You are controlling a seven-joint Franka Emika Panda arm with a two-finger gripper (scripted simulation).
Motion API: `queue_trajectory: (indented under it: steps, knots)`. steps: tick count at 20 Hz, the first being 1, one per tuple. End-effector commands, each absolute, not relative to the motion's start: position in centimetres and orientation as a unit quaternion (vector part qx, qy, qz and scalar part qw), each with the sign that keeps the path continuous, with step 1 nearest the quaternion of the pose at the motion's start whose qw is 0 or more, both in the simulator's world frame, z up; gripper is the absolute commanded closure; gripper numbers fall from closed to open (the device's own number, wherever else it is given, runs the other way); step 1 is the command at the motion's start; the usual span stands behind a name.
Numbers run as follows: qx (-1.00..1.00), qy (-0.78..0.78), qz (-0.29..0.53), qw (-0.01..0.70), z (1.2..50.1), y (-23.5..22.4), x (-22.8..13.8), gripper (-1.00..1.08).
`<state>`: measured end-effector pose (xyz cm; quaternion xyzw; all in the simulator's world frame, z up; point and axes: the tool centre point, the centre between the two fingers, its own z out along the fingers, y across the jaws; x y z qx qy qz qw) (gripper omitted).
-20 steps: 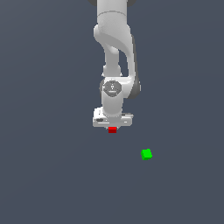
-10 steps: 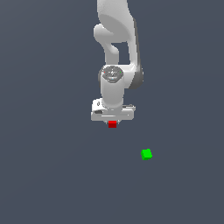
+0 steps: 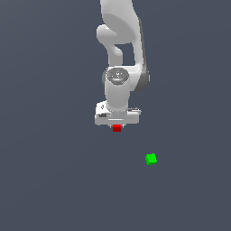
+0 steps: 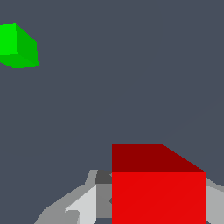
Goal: Stack the red cube on top of the green cube.
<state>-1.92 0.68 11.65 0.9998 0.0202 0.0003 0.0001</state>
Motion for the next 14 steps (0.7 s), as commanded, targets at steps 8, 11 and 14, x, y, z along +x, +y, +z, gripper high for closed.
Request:
queue_trajectory:
  steps: [8,11,14]
  knots:
    - [1.0,0.021,0.0,0.0,10.5,4.3,0.7,1.08]
    - [1.0,0.02,0.0,0.0,9.9,6.0,2.0,1.08]
    - [1.0,0.02,0.0,0.0,9.3,7.8,3.4,1.08]
